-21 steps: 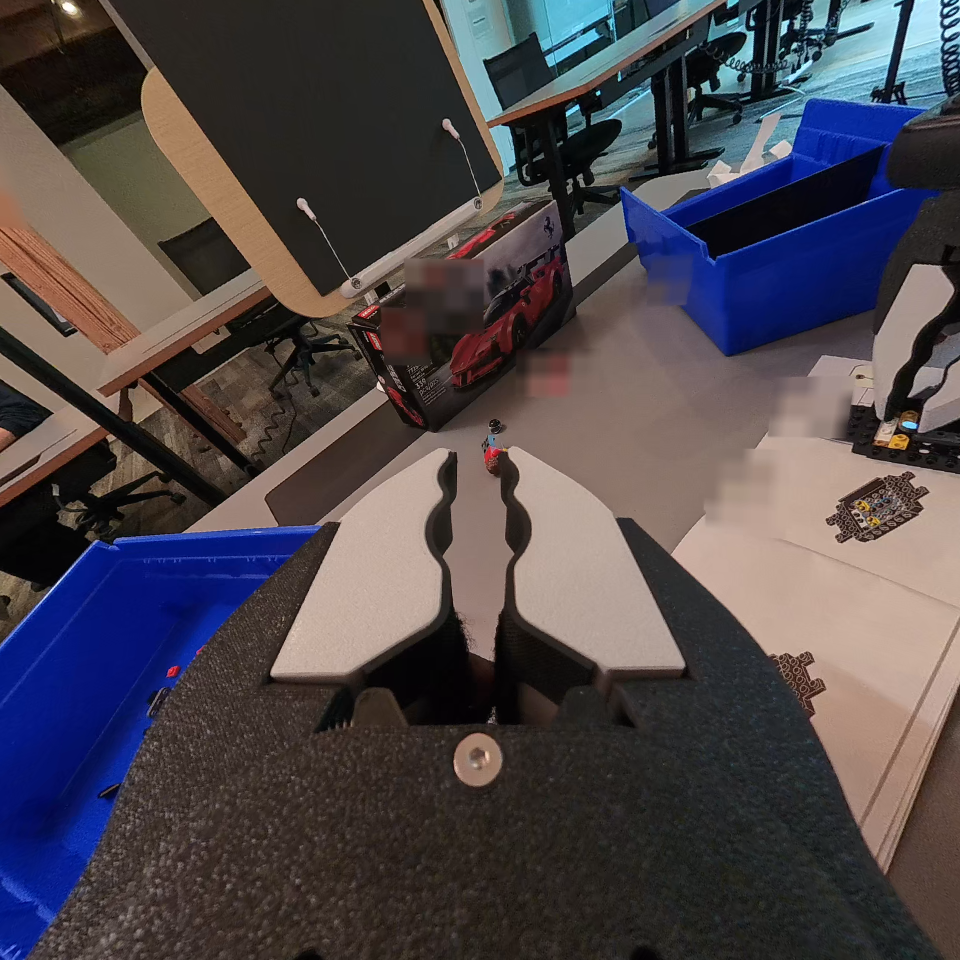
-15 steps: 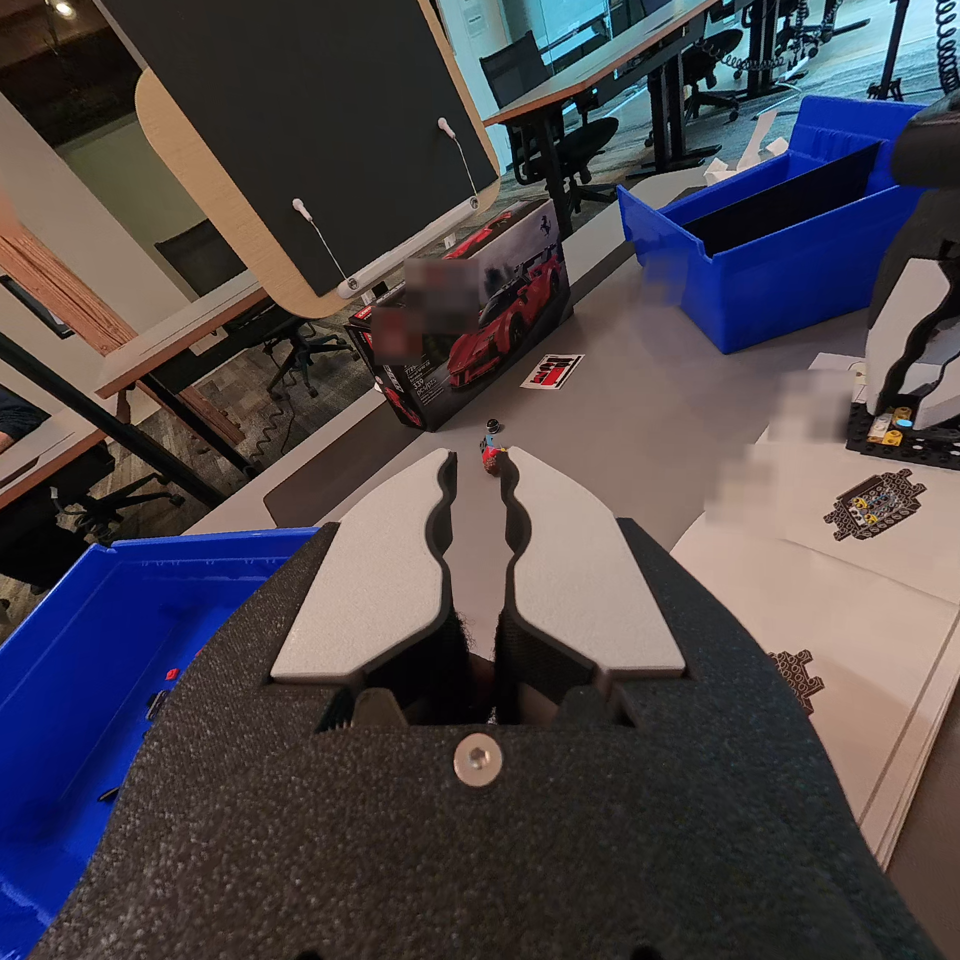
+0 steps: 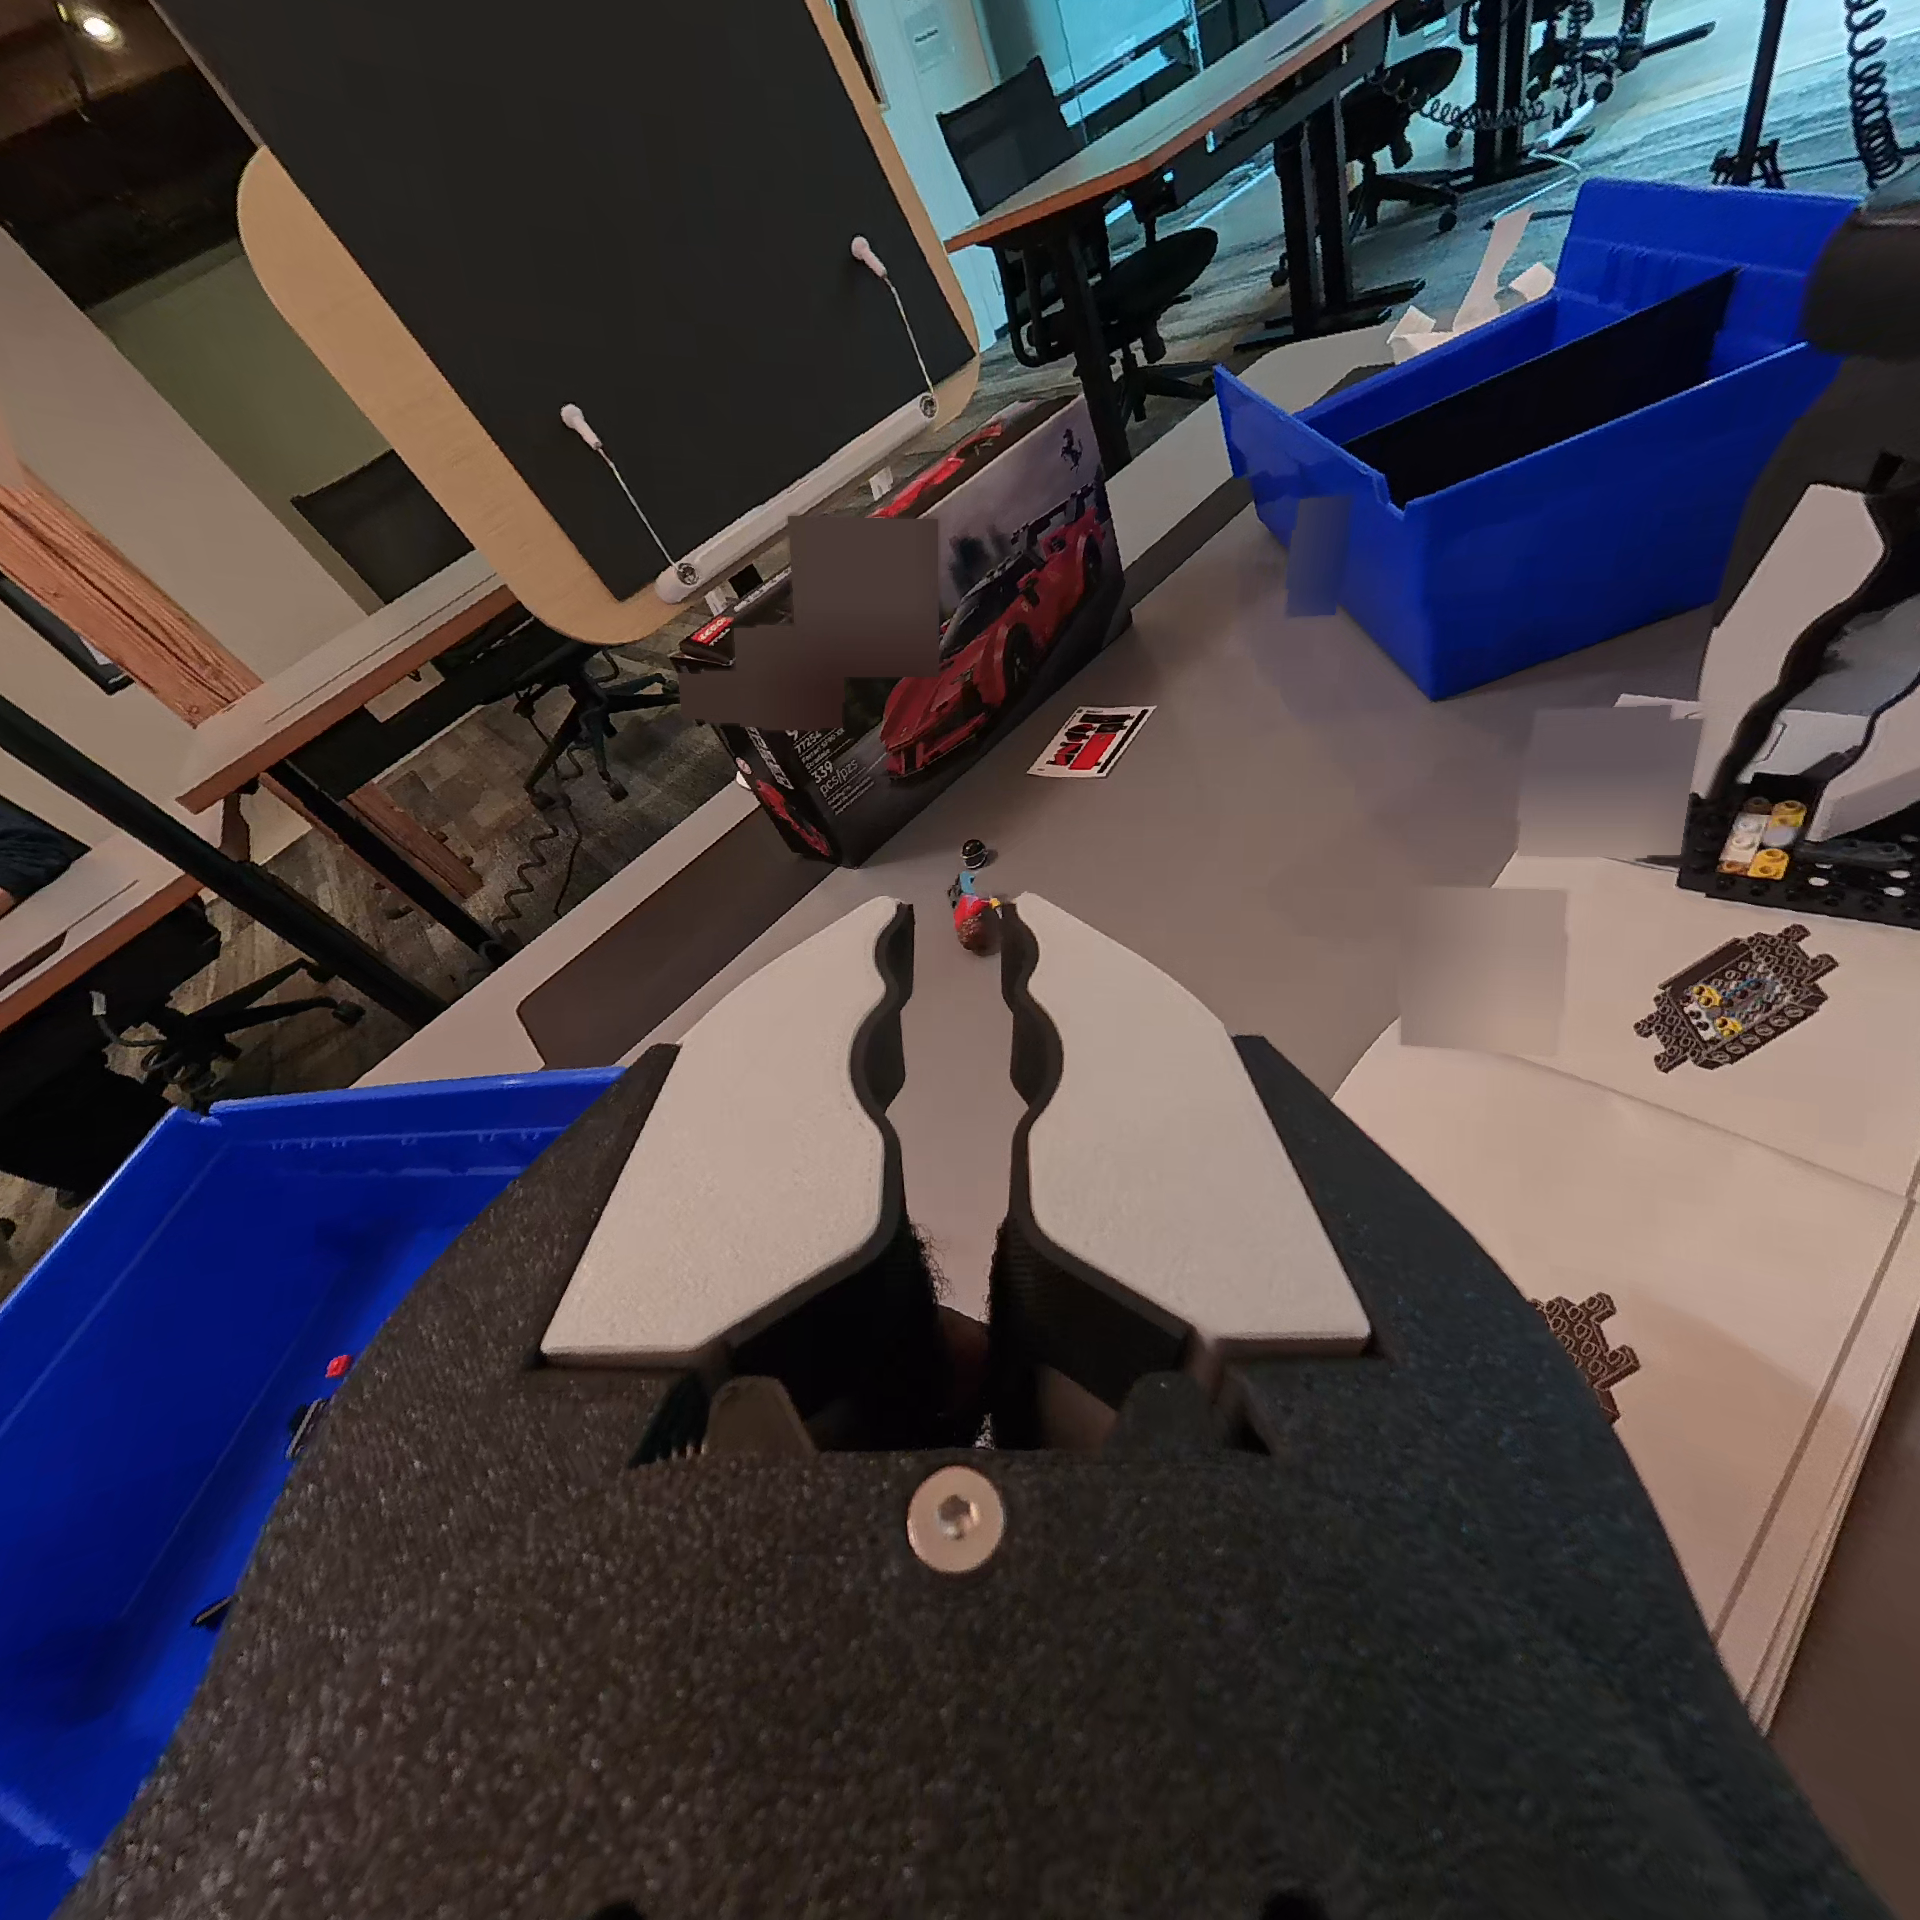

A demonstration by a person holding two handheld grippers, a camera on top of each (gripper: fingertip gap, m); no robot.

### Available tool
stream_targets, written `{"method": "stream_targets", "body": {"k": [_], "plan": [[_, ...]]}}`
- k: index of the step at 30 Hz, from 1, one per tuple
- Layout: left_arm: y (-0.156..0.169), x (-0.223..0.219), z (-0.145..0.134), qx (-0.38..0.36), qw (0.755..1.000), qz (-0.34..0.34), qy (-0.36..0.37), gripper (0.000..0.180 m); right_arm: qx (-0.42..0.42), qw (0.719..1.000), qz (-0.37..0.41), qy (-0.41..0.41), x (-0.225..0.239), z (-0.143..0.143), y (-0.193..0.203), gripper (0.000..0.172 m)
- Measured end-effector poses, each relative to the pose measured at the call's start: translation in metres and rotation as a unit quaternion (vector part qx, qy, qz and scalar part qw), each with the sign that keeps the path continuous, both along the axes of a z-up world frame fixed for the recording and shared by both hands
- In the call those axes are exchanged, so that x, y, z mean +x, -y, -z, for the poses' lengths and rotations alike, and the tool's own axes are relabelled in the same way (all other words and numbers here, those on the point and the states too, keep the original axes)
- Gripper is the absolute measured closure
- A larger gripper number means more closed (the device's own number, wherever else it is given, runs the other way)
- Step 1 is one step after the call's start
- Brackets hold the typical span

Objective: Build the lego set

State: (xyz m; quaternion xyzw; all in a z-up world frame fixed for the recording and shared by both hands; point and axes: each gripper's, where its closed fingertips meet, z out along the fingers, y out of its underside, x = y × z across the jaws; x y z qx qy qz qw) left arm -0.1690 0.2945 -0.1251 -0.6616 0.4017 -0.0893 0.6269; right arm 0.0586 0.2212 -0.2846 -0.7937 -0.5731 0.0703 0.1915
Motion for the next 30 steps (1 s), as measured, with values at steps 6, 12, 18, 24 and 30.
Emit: {"method": "stream_targets", "body": {"k": [6, 12, 18, 24, 30], "plan": [[0.001, 0.003, 0.003, -0.001, 1.0, 0.006, -0.009, 0.165, 0.018, 1.0, -0.003, 0.007, 0.001, 0.0, -0.001, 0.145], [0.001, 0.006, 0.004, 0.0, 1.0, 0.009, -0.012, 0.165, -0.004, 0.999, -0.029, -0.028, -0.002, -0.011, 0.005, 0.172], [0.002, 0.01, 0.005, 0.002, 1.0, 0.014, -0.021, 0.165, -0.052, 0.998, -0.043, 0.009, -0.005, -0.001, 0.009, 0.172], [0.001, 0.008, 0.006, 0.001, 1.0, 0.013, -0.02, 0.165, -0.083, 0.995, -0.037, 0.034, -0.003, 0.006, 0.009, 0.172], [0.001, 0.006, 0.004, 0.004, 1.0, 0.01, -0.016, 0.165, -0.076, 0.992, -0.039, 0.098, -0.002, 0.006, 0.009, 0.172]]}}
